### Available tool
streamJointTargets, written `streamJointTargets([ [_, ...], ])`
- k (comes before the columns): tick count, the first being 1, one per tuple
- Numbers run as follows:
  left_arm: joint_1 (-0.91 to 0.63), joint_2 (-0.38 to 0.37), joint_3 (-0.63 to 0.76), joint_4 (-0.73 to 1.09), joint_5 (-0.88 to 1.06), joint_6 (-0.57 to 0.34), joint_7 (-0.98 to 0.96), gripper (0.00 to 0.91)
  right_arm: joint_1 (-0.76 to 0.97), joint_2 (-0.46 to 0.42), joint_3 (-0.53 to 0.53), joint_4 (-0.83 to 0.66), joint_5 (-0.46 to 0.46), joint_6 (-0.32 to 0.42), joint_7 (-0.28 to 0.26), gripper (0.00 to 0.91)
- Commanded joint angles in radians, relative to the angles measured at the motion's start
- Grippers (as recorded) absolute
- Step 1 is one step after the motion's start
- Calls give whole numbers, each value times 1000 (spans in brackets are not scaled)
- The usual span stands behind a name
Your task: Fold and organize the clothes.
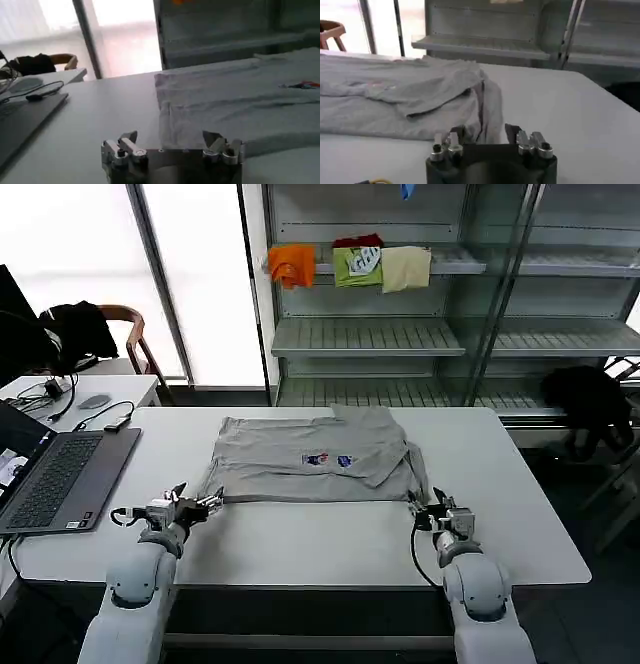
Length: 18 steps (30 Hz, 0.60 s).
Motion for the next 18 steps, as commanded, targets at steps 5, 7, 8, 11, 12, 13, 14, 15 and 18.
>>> streamJointTargets([
  [5, 21, 5, 0, -8, 7, 2, 49, 10, -26, -1, -3, 9, -11, -2, -2, 0],
  [7, 26, 6, -1, -11, 7, 2, 59, 10, -28, -2, -1, 13, -11, -2, -3, 0],
  [8, 28, 7, 0, -12, 7, 2, 60, 10, -30, -3, -1, 17, -10, -3, -2, 0],
  [11, 31, 5, -1, -15, 4, 1, 63, 10, -33, -7, 0, 24, -11, -4, -2, 0],
  [12, 32, 3, -2, -19, 2, 1, 66, 10, -34, -7, 1, 27, -11, -6, -3, 0],
  [13, 35, 4, -1, -27, -4, 0, 68, 0, -36, -8, 0, 33, -10, -7, -3, 0],
  [14, 39, 3, -1, -32, -4, 1, 71, 0, -38, -9, 0, 40, -9, -8, -2, 0],
  [15, 42, 3, -2, -35, -3, 0, 77, 0, -41, -10, 0, 43, -8, -8, -2, 0],
  [18, 58, 8, 3, -52, 1, 0, 95, 0, -48, -13, 0, 57, -2, -9, -3, 0],
])
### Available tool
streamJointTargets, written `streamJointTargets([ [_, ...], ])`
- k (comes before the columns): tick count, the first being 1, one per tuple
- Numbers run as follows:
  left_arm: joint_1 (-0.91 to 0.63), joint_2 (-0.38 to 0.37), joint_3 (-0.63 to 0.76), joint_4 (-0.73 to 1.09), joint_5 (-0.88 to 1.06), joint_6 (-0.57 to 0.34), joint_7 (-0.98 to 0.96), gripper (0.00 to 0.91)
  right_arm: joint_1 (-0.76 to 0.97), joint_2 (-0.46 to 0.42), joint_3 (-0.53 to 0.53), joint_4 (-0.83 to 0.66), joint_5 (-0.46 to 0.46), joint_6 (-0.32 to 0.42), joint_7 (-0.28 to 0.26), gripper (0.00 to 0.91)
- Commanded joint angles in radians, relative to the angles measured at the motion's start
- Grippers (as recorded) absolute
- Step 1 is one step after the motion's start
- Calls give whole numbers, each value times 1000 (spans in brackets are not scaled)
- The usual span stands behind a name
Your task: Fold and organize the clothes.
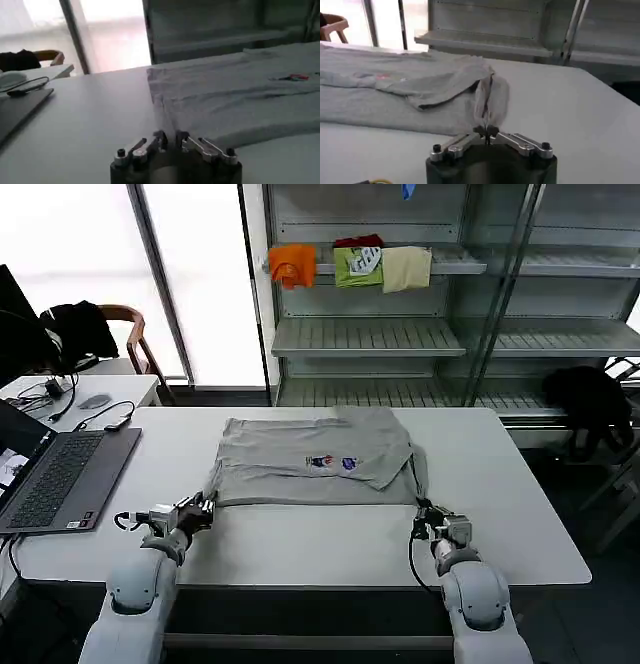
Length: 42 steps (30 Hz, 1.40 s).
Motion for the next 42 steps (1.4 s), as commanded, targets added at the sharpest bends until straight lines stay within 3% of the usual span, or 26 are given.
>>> streamJointTargets([
  [1, 31, 4, 4, -35, 1, -1, 43, 0, -13, -2, 0, 26, 8, -1, 2, 0],
  [12, 163, 47, -47, -197, -2, -10, 78, 0, -159, -14, 14, 201, 48, -3, 11, 0],
  [22, 380, 75, -134, -356, -75, -27, 95, 0, -349, -28, 13, 364, 39, -4, 12, 0],
  [30, 522, 28, -205, -438, -139, -25, 84, 0, -452, -27, -2, 441, 3, -4, 16, 0],
  [42, 575, 8, -250, -442, -189, -28, 56, 0, -509, -21, -47, 470, -67, -3, 14, 0],
])
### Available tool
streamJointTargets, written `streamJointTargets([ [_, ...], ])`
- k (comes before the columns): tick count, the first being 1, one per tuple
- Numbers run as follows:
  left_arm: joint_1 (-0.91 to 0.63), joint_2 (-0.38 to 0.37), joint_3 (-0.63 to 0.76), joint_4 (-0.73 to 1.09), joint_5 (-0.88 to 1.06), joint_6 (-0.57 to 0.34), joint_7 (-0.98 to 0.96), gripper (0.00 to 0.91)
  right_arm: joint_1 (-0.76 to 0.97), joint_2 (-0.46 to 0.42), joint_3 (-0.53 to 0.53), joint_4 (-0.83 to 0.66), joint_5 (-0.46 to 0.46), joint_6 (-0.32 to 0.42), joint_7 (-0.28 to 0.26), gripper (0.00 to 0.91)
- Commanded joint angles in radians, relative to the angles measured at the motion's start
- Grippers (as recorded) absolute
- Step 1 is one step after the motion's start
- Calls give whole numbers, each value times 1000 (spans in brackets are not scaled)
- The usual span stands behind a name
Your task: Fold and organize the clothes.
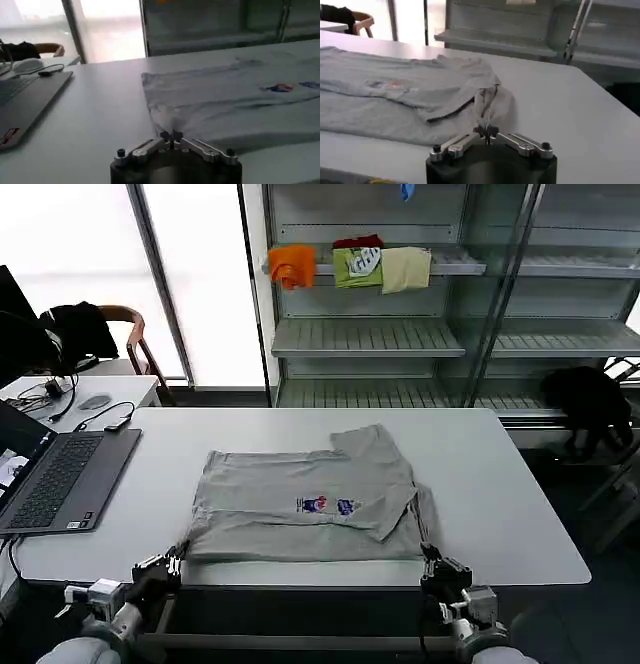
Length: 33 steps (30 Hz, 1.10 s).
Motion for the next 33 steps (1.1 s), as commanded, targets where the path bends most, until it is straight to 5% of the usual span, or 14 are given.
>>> streamJointTargets([
  [1, 103, -21, -47, -51, -58, 1, -7, 0, -65, 4, -18, 42, -45, 1, 2, 0],
  [6, 109, -25, -34, -43, -54, -2, -22, 0, -57, 7, -24, 23, -58, 1, 0, 10],
  [7, 106, -27, -34, -44, -51, -2, -31, 20, -58, 8, -23, 21, -60, 2, -2, 907],
  [8, 104, -28, -34, -45, -48, -5, -40, 907, -58, 8, -22, 21, -61, 2, -1, 907],
  [14, 63, -32, -63, -67, -40, -20, -72, 907, -35, 22, 27, 69, -43, 3, 11, 907],
  [23, -198, -7, -47, -38, -44, 28, -120, 907, 203, 0, 56, 57, -39, 0, 24, 907],
  [33, -557, 52, 185, 327, -105, 31, -143, 907, 743, 30, -115, -492, 83, -6, 50, 907],
])
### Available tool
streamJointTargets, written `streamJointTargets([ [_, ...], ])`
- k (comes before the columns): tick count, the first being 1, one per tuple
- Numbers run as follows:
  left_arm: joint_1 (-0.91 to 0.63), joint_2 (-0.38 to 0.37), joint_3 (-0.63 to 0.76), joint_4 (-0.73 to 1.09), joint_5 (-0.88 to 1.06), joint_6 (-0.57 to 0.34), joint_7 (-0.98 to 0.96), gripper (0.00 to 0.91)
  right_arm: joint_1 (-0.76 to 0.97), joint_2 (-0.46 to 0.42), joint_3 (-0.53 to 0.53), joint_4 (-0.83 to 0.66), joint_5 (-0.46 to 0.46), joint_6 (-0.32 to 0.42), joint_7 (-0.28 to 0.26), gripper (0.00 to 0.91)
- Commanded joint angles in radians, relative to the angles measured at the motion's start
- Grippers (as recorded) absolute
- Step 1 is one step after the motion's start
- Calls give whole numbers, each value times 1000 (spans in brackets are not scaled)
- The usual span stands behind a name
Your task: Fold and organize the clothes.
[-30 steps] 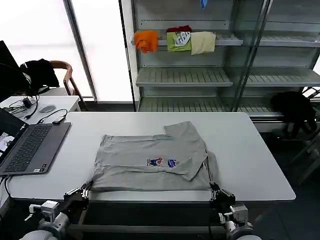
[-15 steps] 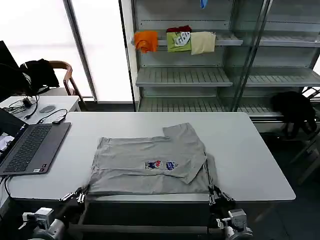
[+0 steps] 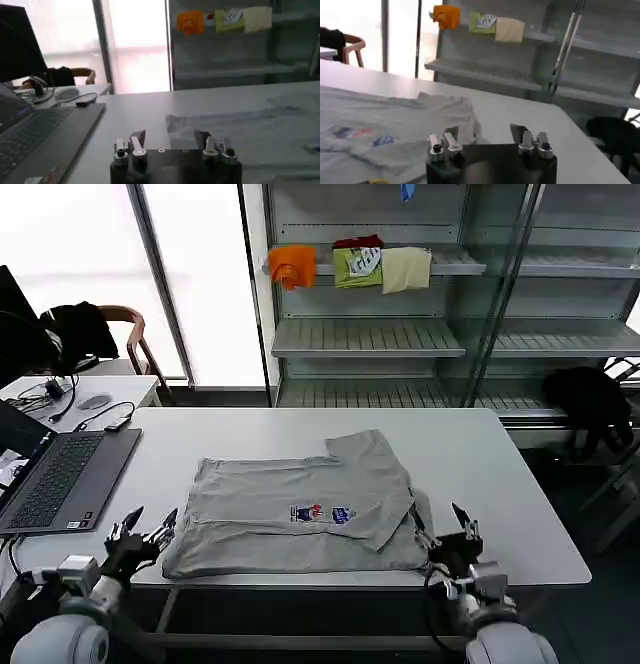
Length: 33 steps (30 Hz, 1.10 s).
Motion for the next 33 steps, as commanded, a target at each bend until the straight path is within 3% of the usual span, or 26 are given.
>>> streamJointTargets([
  [1, -406, 47, 210, 341, -38, 13, -31, 907, 480, 43, -87, -481, 79, 1, 20, 907],
  [5, -521, 61, 256, 496, -12, 15, -11, 907, 621, 111, -63, -730, 70, 3, 9, 907],
  [15, -690, 66, 319, 744, 99, 14, 54, 907, 816, 188, 8, -1088, 31, 16, 8, 907],
  [23, -728, 53, 321, 842, 166, 12, 75, 907, 868, 197, -6, -1208, 24, 117, 6, 907],
  [33, -698, 67, 313, 822, 175, 12, 90, 907, 900, 215, 3, -1282, 16, 153, 7, 907],
])
